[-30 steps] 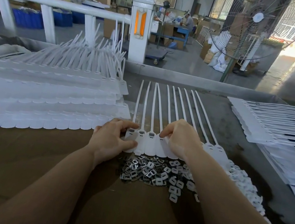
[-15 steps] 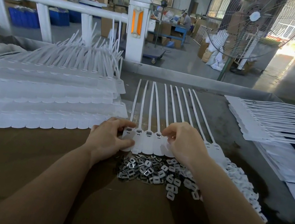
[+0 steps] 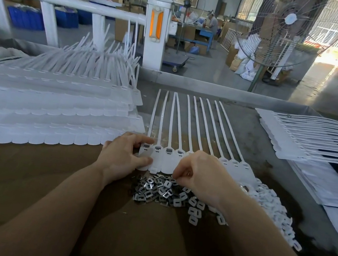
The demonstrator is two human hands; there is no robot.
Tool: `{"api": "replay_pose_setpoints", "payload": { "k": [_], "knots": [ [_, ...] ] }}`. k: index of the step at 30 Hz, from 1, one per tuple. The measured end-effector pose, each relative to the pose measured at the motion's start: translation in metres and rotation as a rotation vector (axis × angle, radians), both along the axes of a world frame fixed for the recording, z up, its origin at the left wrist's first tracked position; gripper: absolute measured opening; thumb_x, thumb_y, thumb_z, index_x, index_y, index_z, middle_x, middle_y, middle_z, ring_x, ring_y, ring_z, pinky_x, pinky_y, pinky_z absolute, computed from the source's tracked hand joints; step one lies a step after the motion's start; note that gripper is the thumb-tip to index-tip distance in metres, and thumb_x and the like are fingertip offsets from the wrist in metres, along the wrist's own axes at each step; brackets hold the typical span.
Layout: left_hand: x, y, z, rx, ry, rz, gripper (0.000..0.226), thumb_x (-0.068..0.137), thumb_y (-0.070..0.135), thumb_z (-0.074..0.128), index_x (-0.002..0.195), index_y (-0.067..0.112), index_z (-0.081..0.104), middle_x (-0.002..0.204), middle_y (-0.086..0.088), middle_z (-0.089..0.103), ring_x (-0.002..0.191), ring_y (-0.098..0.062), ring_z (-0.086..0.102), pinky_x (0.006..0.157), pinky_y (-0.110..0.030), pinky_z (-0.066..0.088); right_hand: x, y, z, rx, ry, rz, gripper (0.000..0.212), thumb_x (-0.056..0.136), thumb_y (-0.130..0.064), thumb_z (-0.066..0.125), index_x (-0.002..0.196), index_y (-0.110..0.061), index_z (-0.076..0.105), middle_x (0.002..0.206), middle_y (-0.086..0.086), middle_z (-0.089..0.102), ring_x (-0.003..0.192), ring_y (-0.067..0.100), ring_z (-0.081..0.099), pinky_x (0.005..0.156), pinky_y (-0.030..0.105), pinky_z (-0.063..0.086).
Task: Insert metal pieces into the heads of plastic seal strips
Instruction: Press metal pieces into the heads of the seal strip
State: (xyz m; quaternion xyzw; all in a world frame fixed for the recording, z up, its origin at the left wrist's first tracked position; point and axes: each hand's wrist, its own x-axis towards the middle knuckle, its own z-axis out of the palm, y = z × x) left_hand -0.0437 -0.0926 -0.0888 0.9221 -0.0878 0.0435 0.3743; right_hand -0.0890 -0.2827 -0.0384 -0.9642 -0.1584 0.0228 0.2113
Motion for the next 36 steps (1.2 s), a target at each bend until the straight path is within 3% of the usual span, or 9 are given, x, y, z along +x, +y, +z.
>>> {"api": "replay_pose_setpoints", "payload": {
  "k": [4,10,15,18,24,31,36],
  "knots": [
    [-0.001,0.001,0.000,-0.013,0.006,-0.001,0.039,0.080,0.035,0.070,0.113,0.045,0.053,0.115,0.015,0.046,0.102,-0.004,0.046,0.107,-0.042,0.027,-0.001,0.006,-0.002,0.041,0.010,0.045,0.009,0.082,-0.018,0.068,0.089,-0.021,0.073,0.086,-0.011,0.060,0.081,0.006,0.059,0.078,0.021,0.049],
    [-0.001,-0.001,0.001,-0.035,0.003,0.008,0.039,0.078,0.033,0.072,0.112,0.043,0.055,0.112,0.014,0.048,0.103,-0.005,0.048,0.106,-0.045,0.030,-0.004,0.012,-0.005,0.031,0.010,0.053,0.012,0.081,-0.020,0.070,0.092,-0.021,0.073,0.091,-0.007,0.067,0.084,0.008,0.061,0.083,0.026,0.050],
    [-0.001,-0.001,-0.001,-0.037,-0.004,0.018,0.039,0.078,0.033,0.072,0.112,0.042,0.056,0.111,0.015,0.047,0.101,-0.004,0.047,0.106,-0.044,0.030,-0.005,0.010,-0.006,0.054,-0.004,0.047,0.006,0.081,-0.020,0.070,0.086,-0.020,0.072,0.073,-0.019,0.048,0.069,-0.001,0.050,0.071,0.013,0.041],
    [0.000,-0.001,-0.001,-0.027,-0.004,0.017,0.040,0.078,0.033,0.072,0.114,0.041,0.057,0.112,0.015,0.047,0.101,-0.004,0.047,0.106,-0.043,0.030,-0.006,0.010,-0.007,0.065,-0.006,0.040,0.005,0.080,-0.020,0.071,0.085,-0.020,0.071,0.071,-0.018,0.046,0.067,-0.002,0.049,0.067,0.010,0.039],
    [0.000,-0.001,-0.002,-0.029,-0.001,0.011,0.039,0.078,0.033,0.072,0.112,0.042,0.056,0.111,0.015,0.046,0.101,-0.005,0.047,0.106,-0.046,0.030,-0.008,0.011,-0.006,0.024,0.000,-0.002,0.009,0.081,-0.023,0.070,0.089,-0.019,0.070,0.082,-0.010,0.055,0.085,0.012,0.060,0.084,0.029,0.050],
    [0.000,0.000,-0.002,-0.037,0.010,0.005,0.041,0.078,0.034,0.072,0.115,0.041,0.056,0.115,0.013,0.047,0.103,-0.006,0.047,0.106,-0.047,0.031,-0.009,0.011,-0.007,-0.043,0.004,-0.024,0.008,0.086,-0.022,0.065,0.092,-0.018,0.069,0.097,-0.002,0.065,0.092,0.014,0.059,0.087,0.032,0.049],
    [-0.001,-0.001,0.000,-0.037,0.012,0.005,0.039,0.078,0.033,0.072,0.112,0.043,0.055,0.113,0.015,0.046,0.103,-0.006,0.047,0.107,-0.047,0.031,-0.009,0.008,-0.011,-0.033,-0.050,-0.039,0.007,0.085,-0.018,0.065,0.091,-0.019,0.067,0.095,-0.003,0.065,0.089,0.013,0.059,0.085,0.033,0.050]
  ]
}}
